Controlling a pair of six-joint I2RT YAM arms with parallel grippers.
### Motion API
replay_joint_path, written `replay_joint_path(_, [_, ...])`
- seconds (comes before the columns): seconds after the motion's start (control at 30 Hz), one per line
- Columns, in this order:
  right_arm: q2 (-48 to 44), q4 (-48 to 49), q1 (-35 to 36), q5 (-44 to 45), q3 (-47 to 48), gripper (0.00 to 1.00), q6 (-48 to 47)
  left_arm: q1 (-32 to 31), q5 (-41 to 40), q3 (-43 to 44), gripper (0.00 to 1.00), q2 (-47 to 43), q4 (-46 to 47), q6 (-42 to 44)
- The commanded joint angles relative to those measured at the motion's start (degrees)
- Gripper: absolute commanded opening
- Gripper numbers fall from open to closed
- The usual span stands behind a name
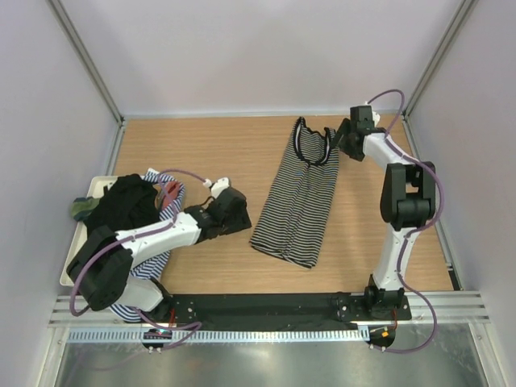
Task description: Fold and stack the tank tops
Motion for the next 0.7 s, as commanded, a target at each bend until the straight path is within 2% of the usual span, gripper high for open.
replay_joint_path(0.0, [-8.6,0.8,0.0,1.7,-6.5,0.73,-1.9,1.8,2.4,7.2,0.59,3.8,-0.5,7.8])
replay_joint_path(0.1, [-11.0,2.6,0.0,-1.5,-11.0,0.66,-1.6,1.9,5.4,11.1,0.57,9.2,0.1,8.5])
replay_joint_path(0.27, [-8.9,1.9,-0.1,-4.8,-11.1,0.54,-1.8,1.9,8.8,12.6,0.52,14.8,2.6,7.7])
replay_joint_path(0.43, [-5.6,2.0,-0.1,-8.4,-9.6,0.53,-1.6,1.9,10.2,12.1,0.45,16.7,3.8,7.1])
replay_joint_path(0.67, [-1.0,0.8,-0.1,-7.7,-6.4,0.43,-1.3,1.9,11.0,9.9,0.37,16.8,5.3,6.4])
